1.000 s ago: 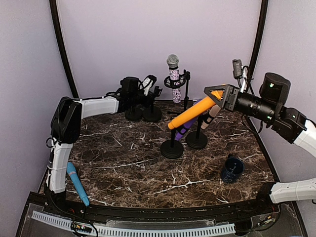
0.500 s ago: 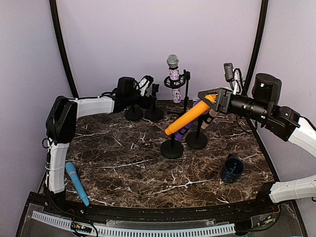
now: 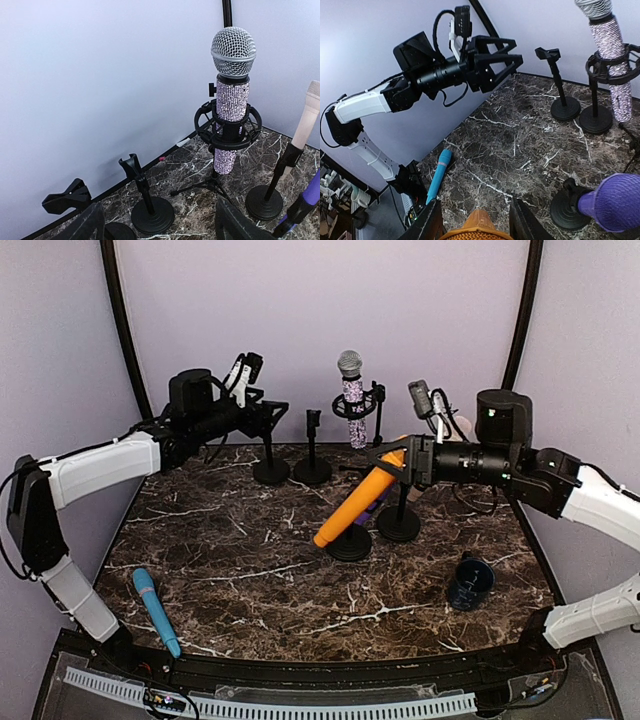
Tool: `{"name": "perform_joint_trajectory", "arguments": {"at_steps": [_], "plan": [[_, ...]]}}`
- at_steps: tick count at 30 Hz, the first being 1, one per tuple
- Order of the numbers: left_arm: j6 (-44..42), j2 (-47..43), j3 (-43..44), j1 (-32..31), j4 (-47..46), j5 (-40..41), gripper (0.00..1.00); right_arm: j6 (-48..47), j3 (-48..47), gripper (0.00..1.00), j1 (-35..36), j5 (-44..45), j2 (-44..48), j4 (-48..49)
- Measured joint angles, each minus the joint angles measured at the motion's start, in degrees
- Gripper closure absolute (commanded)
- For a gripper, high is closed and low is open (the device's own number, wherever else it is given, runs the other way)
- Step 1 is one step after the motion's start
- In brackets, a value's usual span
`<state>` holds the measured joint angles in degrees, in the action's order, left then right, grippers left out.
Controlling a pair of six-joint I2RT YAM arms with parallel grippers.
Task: Remove the microphone from the stand
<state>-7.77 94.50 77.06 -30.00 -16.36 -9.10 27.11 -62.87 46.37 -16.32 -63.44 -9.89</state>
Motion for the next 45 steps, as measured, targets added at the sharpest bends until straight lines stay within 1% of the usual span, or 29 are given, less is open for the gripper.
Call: {"name": "perform_joint_trajectory", "arguments": {"at_steps": [7,12,16,22,31,34,42,45], "plan": [[3.8,-8.1,-3.7,0.7,4.9,0.8,0.21,0.4,-1.8,0.69,7.0,-1.5,-9.5,1.4],[7.0,-14.6,-9.0,4.3,8.1,0.4,0.21,1.3,-5.7,0.7,10.7,-2.7,-18.8,2.2],[7.1,-19.8,-13.6,6.4,9.4,1.1,0.2,1.9,-10.6,0.7,12.9,-3.9,-26.6,2.6],[6.1,-26.9,-21.8,7.1,9.9,1.7,0.2,3.9,-17.2,0.72,14.1,-7.3,-37.7,3.8],[3.5,-29.8,-23.3,7.3,10.0,3.2,0.19,7.9,-24.2,0.7,14.2,-13.0,-51.2,7.1],[3.0,-30.6,-23.7,7.3,9.9,3.8,0.19,8.6,-27.1,0.67,14.2,-14.3,-54.9,7.4],[2.4,-30.6,-24.0,7.3,10.0,4.1,0.19,12.7,-32.7,0.53,13.9,-17.2,-62.8,9.5],[2.2,-30.4,-24.0,7.3,10.0,4.3,0.19,13.8,-35.3,0.5,13.7,-17.1,-65.3,10.4]]}}
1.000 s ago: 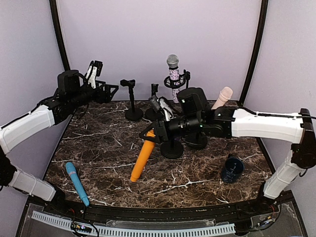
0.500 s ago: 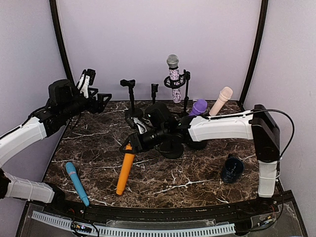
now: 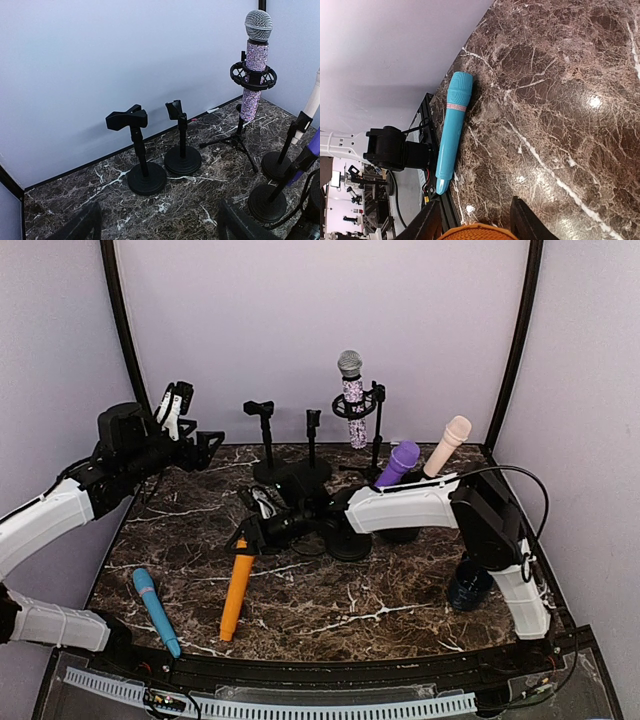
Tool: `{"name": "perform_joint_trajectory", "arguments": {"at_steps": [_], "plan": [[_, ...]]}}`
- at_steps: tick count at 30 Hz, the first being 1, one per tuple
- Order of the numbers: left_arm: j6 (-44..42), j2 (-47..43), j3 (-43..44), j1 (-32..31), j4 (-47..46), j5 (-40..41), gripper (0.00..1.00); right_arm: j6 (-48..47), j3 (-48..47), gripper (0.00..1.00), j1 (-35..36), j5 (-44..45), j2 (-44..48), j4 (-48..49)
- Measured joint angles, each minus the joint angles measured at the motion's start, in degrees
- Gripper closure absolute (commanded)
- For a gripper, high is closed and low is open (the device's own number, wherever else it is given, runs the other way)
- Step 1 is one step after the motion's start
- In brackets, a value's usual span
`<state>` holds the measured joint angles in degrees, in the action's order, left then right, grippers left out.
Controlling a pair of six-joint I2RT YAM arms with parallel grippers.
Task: Remove the microphone from the stand
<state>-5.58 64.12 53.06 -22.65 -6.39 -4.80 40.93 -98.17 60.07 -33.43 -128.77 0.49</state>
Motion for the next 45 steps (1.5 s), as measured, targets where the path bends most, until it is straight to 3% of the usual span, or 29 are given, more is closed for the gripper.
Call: {"name": "perform_joint_trajectory", "arguments": {"at_steps": [8,17,27,34,45], "plan": [[-0.3,0.7,0.0,0.0,0.0,0.4,0.19,3.3,-2.6,0.4,-0.9,0.2,-8.2,1.7],[-0.7,1.2,-0.3,0.0,0.0,0.9,0.19,3.7,-3.3,0.14,-1.0,0.3,-10.4,2.5],[-0.9,1.9,-0.6,0.0,0.0,1.0,0.19,0.9,-3.2,0.08,-1.0,3.5,-9.0,1.4],[-1.6,2.1,-0.6,0.0,0.0,1.5,0.19,-2.7,-0.2,0.07,-1.0,8.2,-1.6,-1.9],[-2.8,3.0,-0.8,0.0,0.0,1.5,0.19,-9.9,11.4,0.02,-1.1,20.1,21.5,-3.6]]}}
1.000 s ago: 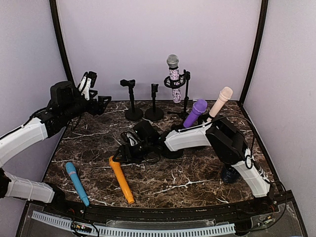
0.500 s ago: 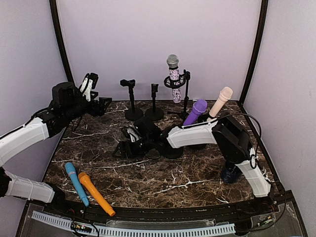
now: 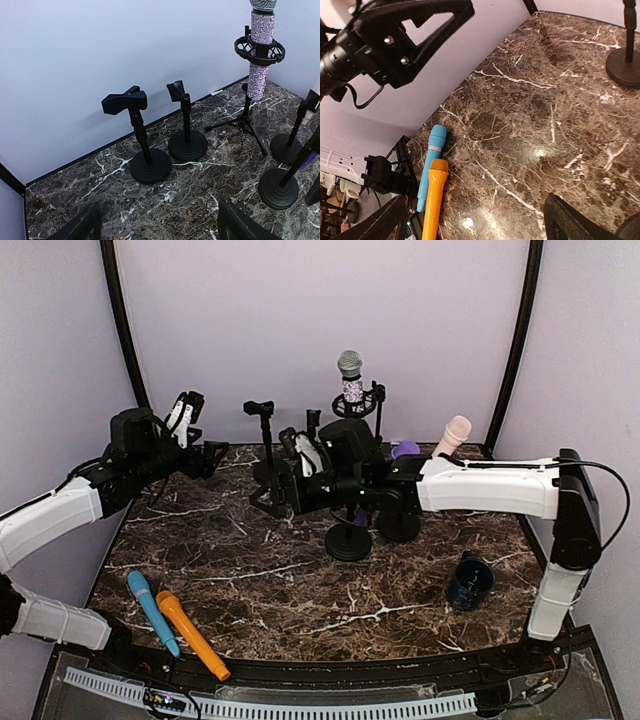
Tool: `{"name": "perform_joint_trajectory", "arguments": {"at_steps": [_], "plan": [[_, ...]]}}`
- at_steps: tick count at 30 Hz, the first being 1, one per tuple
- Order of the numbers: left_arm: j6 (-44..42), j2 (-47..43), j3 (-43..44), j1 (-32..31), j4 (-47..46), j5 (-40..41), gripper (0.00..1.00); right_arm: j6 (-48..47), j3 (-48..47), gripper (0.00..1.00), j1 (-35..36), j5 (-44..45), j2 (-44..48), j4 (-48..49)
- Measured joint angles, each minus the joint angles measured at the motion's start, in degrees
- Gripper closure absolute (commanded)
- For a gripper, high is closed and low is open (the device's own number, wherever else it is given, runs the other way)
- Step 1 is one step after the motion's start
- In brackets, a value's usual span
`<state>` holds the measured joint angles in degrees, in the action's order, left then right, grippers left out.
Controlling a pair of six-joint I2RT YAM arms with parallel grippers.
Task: Remove the microphone from the stand
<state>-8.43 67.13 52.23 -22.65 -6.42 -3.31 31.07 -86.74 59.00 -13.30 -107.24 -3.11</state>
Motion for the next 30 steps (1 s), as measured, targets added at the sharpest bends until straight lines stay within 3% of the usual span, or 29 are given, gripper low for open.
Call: {"name": "perform_joint_trajectory", "arguments": {"at_steps": [6,11,19,30], "plan": [[-1.5,2.6,0.0,-0.1,-0.1,-7.1,0.23,-3.3,10.9,0.01,-1.5,8.7,12.8,-0.2],[-2.0,6.9,1.3,-3.1,0.4,-11.8,0.24,-4.9,18.3,0.01,-6.6,13.9,24.2,0.0],[-2.8,18.5,8.0,-16.1,0.6,-19.2,0.24,-7.9,20.0,0.01,-11.5,20.5,35.0,-1.7],[-0.3,33.0,17.0,-21.0,-4.7,-25.1,0.29,-9.1,22.4,0.01,-14.1,22.4,42.7,-5.1]]}}
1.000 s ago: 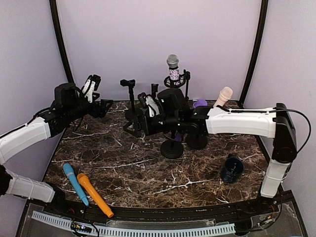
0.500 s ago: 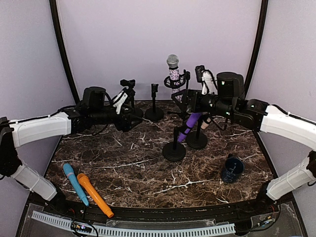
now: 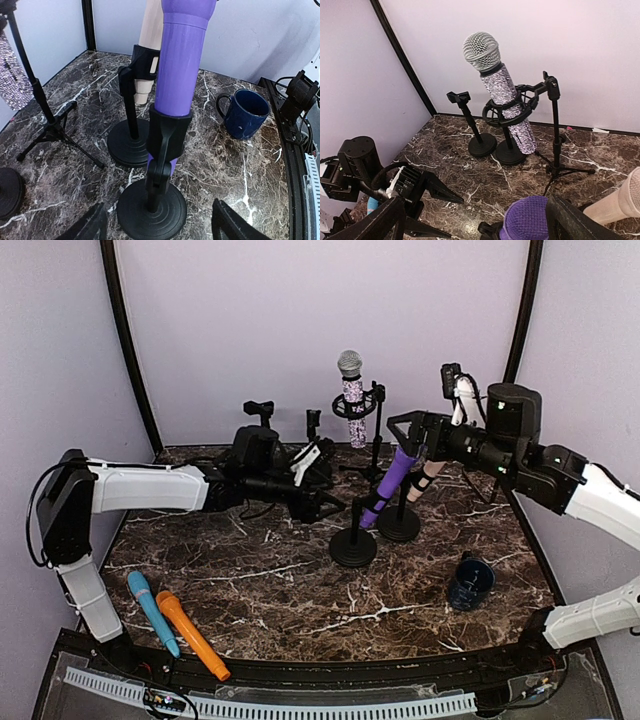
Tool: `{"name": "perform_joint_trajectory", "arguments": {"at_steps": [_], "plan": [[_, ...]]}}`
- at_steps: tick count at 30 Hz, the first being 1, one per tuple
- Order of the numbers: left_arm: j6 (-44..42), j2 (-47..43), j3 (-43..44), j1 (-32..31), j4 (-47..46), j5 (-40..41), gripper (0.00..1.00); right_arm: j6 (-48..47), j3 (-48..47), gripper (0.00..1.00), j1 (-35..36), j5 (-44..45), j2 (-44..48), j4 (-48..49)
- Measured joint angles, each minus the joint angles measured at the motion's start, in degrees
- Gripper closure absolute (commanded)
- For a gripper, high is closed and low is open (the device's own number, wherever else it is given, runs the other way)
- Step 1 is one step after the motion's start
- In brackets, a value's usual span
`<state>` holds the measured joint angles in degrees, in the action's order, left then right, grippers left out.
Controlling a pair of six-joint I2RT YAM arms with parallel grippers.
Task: Remove the microphone from the stand
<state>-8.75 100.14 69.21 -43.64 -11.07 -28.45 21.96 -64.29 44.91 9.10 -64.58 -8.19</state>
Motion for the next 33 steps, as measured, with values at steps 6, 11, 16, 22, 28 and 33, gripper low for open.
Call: {"name": "perform_joint_trajectory", "arguments": {"at_steps": [6,11,16,22,28,33], "plan": [[-0.1,6.6,6.7,-3.3,0.6,3.6,0.29,1.1,3.3,0.01,-1.7,1.6,3.3,-2.4],[-0.1,9.2,8.8,-4.2,1.3,7.2,0.29,2.1,4.9,0.01,-1.9,1.9,5.8,-2.6],[-0.2,11.3,10.3,-4.1,1.6,8.1,0.48,2.6,5.4,0.01,-1.9,1.8,6.3,-2.6],[-0.5,11.8,10.4,-4.1,1.8,7.8,0.54,2.6,5.9,0.01,-1.9,0.8,6.3,-2.3],[-1.0,12.5,11.8,-4.1,1.9,7.3,0.59,2.6,7.1,0.01,-1.9,-1.0,6.3,-1.2],[-1.5,13.4,13.0,-4.1,2.4,6.5,0.73,2.6,7.6,0.01,-1.9,-1.9,6.3,-0.6]]}}
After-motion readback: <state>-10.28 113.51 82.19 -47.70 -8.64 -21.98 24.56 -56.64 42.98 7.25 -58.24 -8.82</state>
